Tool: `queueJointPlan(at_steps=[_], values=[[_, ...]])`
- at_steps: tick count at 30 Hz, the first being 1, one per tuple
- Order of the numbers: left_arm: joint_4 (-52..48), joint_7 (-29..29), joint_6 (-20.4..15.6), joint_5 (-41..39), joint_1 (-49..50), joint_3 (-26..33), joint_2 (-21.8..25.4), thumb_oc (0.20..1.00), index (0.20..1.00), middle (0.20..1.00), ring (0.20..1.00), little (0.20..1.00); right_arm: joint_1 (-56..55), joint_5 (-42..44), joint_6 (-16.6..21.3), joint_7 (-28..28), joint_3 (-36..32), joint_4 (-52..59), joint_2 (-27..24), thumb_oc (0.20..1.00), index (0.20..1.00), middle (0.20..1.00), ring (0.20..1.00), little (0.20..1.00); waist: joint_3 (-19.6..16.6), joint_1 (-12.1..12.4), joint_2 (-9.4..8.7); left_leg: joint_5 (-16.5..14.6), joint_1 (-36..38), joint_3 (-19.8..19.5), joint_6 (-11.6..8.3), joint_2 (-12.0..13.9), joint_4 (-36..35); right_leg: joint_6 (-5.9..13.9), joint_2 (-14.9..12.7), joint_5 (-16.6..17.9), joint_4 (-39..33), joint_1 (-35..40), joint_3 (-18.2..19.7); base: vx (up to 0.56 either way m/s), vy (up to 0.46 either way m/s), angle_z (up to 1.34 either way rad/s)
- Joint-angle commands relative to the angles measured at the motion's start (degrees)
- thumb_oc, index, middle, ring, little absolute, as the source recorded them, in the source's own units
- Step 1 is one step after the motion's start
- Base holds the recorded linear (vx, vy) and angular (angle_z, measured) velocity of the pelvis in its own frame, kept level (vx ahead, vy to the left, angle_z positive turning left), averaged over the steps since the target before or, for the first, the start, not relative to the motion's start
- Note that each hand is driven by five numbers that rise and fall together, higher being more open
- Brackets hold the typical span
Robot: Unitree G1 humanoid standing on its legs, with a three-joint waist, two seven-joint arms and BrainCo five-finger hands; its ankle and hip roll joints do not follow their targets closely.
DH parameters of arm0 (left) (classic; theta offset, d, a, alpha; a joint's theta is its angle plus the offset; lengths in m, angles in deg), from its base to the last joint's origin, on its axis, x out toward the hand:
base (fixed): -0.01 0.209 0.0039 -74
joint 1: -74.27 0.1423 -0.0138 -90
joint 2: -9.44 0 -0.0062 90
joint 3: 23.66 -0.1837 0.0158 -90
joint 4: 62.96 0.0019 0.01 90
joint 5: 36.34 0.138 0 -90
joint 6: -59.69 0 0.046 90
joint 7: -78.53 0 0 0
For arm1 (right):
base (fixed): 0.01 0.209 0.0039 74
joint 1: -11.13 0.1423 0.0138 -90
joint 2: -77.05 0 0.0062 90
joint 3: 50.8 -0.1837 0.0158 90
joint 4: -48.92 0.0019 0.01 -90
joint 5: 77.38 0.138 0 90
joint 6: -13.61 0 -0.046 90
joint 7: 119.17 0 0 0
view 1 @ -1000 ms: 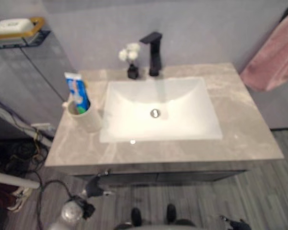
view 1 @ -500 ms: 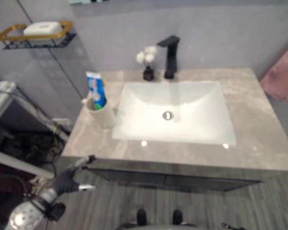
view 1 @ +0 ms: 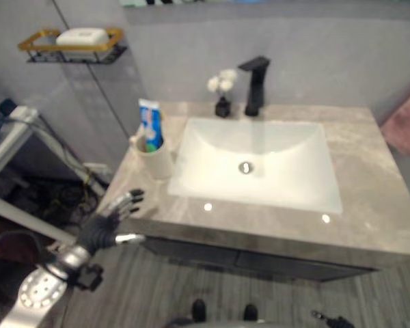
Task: Put brush and paste in cup on sink, flatten towel.
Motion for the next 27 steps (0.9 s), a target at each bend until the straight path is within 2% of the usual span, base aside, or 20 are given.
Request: queueJointPlan(at_steps=[1, 6, 9, 27], values=[[-1.32, 2.11, -4.55, 3.59, -2.00, 1.57, 2.49, 1.000, 1.000, 1.000, 1.000, 1.000, 1.80, -0.60, 0.99, -1.80, 2.38, -1.50, 0.20, 1.000, 1.000, 1.000, 1.000, 1.000, 0.17, -0.75, -2.51, -5.87, -0.04, 5.58, 1.21, 0.86, 1.01, 2.34, -2.21, -3.84, -0.05, -1.86, 1.91, 0.00, 0.029, -0.16], [5.67, 5.44, -5.55, 6.61, -7.45, -2.86, -3.84, 1.000, 1.000, 1.000, 1.000, 1.000, 2.26, 1.81, 1.46, -2.96, 2.93, -1.88, 2.87, 1.000, 1.000, 1.000, 1.000, 1.000, -0.68, -1.57, -3.06, -6.81, 0.39, 6.84, 1.87, 0.75, 1.01, 2.44, -2.41, -3.62, -0.05, -2.25, 3.38, 0.03, 0.049, -0.11], [7.04, 6.43, -5.82, 7.72, -8.42, -3.72, -5.05, 1.000, 1.000, 1.000, 1.000, 1.000, 2.43, 1.49, 1.40, -3.54, 3.61, -1.73, 3.32, 1.000, 1.000, 1.000, 1.000, 1.000, -0.76, -1.80, -3.21, -7.02, 0.56, 7.06, 2.04, 0.71, 1.01, 2.50, -2.43, -3.57, -0.05, -2.29, 3.78, 0.01, 0.032, -0.19], [10.26, 8.41, -6.52, 10.84, -10.54, -5.60, -6.73, 1.000, 1.000, 1.000, 1.000, 1.000, 1.68, 1.35, 1.84, -4.99, 4.11, -1.30, 3.16, 1.000, 1.000, 1.000, 1.000, 1.000, -0.99, -2.23, -4.50, -7.23, 0.61, 7.42, 2.05, 1.01, 1.01, 2.59, -2.19, -3.63, -0.05, -2.48, 4.29, 0.00, 0.005, -0.02]])
